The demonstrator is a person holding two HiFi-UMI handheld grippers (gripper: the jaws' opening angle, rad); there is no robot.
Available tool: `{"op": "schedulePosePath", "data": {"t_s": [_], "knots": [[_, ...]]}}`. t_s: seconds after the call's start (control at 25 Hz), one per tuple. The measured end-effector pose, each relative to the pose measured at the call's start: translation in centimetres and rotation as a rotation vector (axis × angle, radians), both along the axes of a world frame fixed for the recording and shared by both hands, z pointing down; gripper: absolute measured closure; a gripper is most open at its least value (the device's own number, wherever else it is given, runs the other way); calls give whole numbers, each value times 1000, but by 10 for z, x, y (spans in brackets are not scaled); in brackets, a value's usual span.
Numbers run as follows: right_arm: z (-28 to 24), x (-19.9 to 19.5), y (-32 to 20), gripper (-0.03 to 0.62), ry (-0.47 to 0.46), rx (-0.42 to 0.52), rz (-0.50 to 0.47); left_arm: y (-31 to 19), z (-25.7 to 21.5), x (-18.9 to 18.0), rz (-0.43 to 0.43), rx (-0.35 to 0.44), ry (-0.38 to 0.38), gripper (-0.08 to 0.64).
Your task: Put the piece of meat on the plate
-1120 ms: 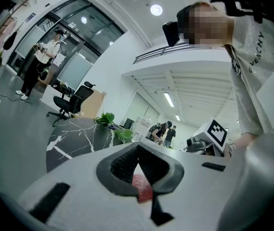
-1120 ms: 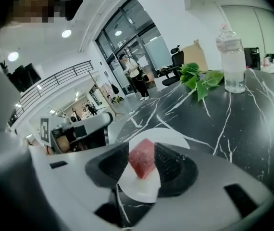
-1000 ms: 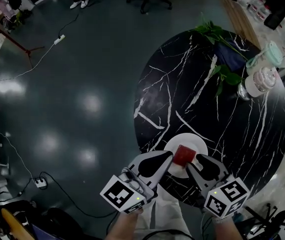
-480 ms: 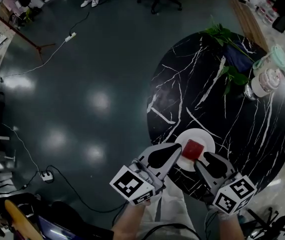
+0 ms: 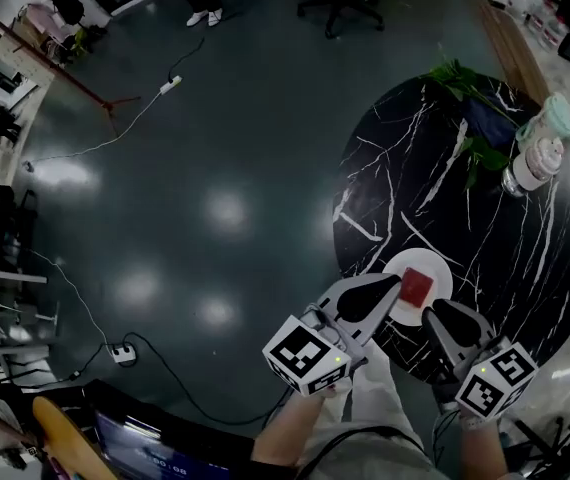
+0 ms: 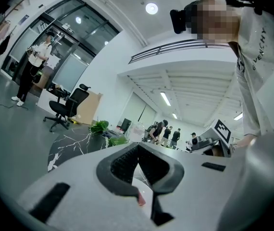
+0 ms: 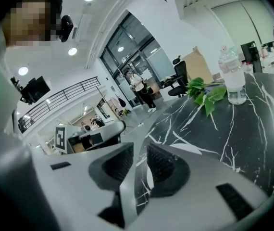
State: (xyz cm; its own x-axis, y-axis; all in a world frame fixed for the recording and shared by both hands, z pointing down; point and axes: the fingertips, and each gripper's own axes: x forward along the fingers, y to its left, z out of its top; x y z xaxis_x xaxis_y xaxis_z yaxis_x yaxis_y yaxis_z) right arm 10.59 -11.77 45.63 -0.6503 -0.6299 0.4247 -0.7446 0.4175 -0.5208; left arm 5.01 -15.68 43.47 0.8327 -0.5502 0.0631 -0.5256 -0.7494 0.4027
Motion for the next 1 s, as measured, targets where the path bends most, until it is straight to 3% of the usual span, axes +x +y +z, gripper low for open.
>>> {"op": "schedulePosePath", "data": {"t_s": [0.28, 1.0], "knots": [[-29, -7, 9, 528, -44, -14, 9, 1, -30, -8, -3, 16, 13, 552], [-92, -4, 14, 554, -5, 108, 72, -5, -98, 8, 67, 128, 65, 552]]}}
